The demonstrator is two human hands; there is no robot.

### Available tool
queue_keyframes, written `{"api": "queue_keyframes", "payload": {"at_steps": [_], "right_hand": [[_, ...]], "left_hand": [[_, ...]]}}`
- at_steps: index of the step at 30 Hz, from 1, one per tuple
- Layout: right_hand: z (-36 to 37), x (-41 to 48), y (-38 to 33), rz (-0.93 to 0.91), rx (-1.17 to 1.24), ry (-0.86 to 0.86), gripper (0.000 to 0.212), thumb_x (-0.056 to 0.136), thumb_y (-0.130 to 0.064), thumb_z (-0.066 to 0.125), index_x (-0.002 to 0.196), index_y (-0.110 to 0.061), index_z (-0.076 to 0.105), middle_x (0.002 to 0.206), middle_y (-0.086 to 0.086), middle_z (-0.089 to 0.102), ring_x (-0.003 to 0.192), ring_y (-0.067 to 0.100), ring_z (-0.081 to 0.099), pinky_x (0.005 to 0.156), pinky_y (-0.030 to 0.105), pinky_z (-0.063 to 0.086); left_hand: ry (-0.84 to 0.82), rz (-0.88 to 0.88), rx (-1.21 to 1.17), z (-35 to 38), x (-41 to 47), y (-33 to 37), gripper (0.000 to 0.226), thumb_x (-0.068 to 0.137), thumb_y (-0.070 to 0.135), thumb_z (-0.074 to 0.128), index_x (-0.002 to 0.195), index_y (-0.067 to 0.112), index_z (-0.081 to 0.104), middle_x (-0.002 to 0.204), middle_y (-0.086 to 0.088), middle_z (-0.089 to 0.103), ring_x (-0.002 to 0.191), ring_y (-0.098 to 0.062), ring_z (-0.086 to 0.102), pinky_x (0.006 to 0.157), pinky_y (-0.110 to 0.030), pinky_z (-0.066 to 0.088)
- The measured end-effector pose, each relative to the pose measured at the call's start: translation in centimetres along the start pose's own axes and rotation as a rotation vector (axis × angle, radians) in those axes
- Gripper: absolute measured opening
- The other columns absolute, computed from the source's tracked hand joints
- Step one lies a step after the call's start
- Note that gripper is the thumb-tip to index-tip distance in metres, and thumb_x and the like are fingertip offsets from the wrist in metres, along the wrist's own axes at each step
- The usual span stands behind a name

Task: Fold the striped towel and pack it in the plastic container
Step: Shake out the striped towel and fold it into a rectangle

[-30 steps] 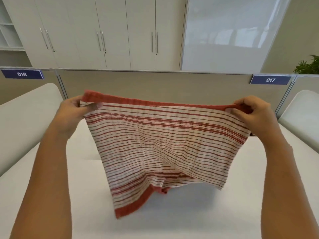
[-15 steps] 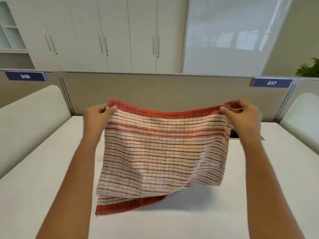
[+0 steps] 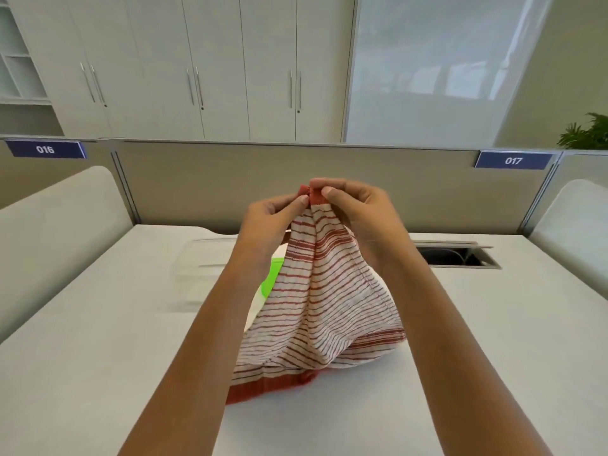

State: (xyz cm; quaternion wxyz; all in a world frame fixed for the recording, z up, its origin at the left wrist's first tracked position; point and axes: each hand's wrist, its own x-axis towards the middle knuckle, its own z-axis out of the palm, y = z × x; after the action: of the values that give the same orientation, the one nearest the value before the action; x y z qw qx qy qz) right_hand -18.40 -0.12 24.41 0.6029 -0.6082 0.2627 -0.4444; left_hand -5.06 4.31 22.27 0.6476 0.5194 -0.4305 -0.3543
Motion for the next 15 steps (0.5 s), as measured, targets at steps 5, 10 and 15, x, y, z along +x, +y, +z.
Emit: {"api": "queue_keyframes", "payload": {"at_steps": [5,10,15], "right_hand": [[-0.31,-0.01,0.13,-0.024,-0.062,-0.044,0.029,0.095,-0.008,0.044,0.100,-0.017,0.071,0.115,0.005,0.068,0.106,0.020,0.065,0.086,0.028,0.058],[-0.70,0.10,0.23,-0.305,-0.436,0.030,0.023,0.087,-0.007,0.061,0.104,-0.021,0.069,0.119,-0.004,0.061,0.103,0.008,0.063,0.085,0.020,0.055],[-0.99,-0.13,-0.25,-0.485,-0.601,0.065,0.016,0.083,-0.014,0.067,0.093,-0.026,0.065,0.117,-0.010,0.057,0.105,0.005,0.059,0.089,0.015,0.051]], "left_hand": [[0.006,-0.026,-0.006,-0.45,-0.41,0.30,0.027,0.087,0.023,0.060,0.109,0.010,0.068,0.086,-0.002,0.071,0.076,-0.014,0.067,0.062,-0.022,0.055],[-0.042,-0.028,0.030,-0.40,-0.56,0.58,0.020,0.085,0.028,0.062,0.099,0.018,0.072,0.080,0.004,0.074,0.073,-0.010,0.069,0.064,-0.023,0.053],[-0.045,-0.030,0.027,-0.60,-0.62,0.64,0.018,0.083,0.028,0.063,0.095,0.019,0.073,0.074,0.007,0.074,0.074,-0.011,0.069,0.066,-0.024,0.053]]}}
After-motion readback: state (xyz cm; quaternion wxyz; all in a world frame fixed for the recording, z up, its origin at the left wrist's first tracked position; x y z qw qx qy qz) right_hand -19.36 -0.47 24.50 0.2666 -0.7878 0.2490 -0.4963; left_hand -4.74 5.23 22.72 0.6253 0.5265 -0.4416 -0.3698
